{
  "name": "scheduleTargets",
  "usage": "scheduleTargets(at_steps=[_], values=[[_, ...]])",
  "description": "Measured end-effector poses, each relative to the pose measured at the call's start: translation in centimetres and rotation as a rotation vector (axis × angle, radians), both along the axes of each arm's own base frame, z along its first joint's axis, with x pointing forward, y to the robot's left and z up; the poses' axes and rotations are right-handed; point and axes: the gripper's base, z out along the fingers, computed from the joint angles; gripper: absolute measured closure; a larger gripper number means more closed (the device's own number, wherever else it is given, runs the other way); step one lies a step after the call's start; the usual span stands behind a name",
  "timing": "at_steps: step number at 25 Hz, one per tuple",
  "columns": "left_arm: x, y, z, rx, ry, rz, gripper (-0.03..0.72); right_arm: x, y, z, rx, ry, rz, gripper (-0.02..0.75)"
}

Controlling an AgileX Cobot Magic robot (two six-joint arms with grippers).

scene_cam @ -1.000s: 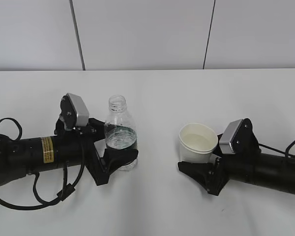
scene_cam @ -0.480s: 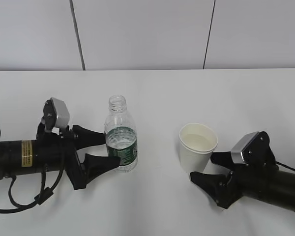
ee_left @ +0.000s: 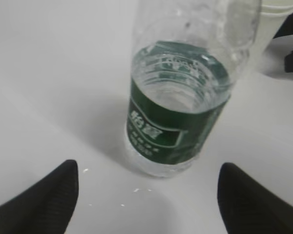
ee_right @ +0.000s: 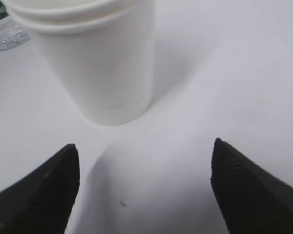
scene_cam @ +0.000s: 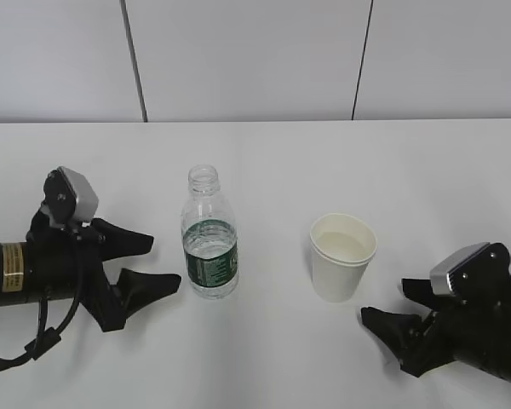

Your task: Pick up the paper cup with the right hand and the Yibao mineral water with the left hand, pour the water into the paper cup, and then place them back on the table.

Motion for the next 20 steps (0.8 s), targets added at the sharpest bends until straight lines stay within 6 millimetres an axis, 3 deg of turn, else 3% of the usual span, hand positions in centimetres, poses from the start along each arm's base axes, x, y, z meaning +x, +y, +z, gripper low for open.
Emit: scheduleTargets(at_steps=[5, 11, 20], values=[[0.7, 0.6, 1.2, 0.005, -0.018, 0.116, 0.152, -0.4, -1.3, 0.1, -0.022, 0.019, -0.173, 0.092], [1.4, 1.5, 1.0, 0.041, 0.025, 0.263, 0.155, 0.2, -3.6, 0.0, -0.053, 0.018, -0.449, 0.101], [2.8, 3.1, 1.3, 0.032, -0.02, 0.514, 0.156, 0.2, -4.9, 0.0, -0.07, 0.017, -0.612, 0.115]])
